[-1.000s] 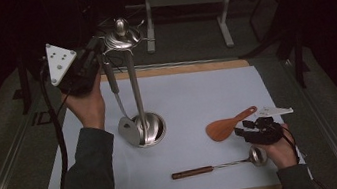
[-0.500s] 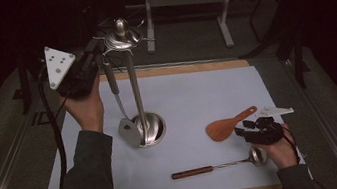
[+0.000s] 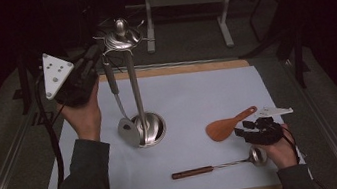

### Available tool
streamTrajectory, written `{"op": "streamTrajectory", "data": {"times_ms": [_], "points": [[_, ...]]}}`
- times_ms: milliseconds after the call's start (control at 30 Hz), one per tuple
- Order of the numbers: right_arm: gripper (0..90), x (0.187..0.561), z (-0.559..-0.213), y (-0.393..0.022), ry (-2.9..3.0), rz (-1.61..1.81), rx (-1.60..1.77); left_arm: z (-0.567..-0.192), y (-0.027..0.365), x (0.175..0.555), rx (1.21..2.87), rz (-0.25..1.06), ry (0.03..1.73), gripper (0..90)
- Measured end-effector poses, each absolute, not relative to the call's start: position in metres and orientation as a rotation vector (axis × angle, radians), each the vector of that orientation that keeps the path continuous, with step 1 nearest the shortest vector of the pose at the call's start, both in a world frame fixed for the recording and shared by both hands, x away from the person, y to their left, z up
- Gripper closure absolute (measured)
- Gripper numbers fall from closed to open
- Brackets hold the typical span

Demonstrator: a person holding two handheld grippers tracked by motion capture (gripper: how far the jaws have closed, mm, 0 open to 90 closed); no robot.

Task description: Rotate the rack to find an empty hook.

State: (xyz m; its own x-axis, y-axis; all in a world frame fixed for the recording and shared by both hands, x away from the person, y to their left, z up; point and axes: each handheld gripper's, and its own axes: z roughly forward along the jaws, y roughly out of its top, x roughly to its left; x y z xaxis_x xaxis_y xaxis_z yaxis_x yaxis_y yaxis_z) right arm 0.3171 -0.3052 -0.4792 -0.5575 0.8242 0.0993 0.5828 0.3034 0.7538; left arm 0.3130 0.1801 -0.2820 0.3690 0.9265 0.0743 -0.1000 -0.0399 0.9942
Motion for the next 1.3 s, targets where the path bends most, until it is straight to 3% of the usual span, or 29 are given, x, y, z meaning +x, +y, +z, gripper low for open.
{"op": "streamTrajectory", "data": {"times_ms": [500,767,1300], "points": [[49.7,0.316,-0.479,-0.302,2.286,1.075,1.249,-0.326,0.202,0.305,1.477,0.879,0.839,88.2],[49.7,0.316,-0.48,-0.301,2.293,1.071,1.243,-0.378,0.221,0.298,1.557,0.788,0.836,86.4],[49.7,0.314,-0.478,-0.294,2.31,1.074,1.217,-0.485,0.229,0.282,1.71,0.622,1.069,81.0]]}}
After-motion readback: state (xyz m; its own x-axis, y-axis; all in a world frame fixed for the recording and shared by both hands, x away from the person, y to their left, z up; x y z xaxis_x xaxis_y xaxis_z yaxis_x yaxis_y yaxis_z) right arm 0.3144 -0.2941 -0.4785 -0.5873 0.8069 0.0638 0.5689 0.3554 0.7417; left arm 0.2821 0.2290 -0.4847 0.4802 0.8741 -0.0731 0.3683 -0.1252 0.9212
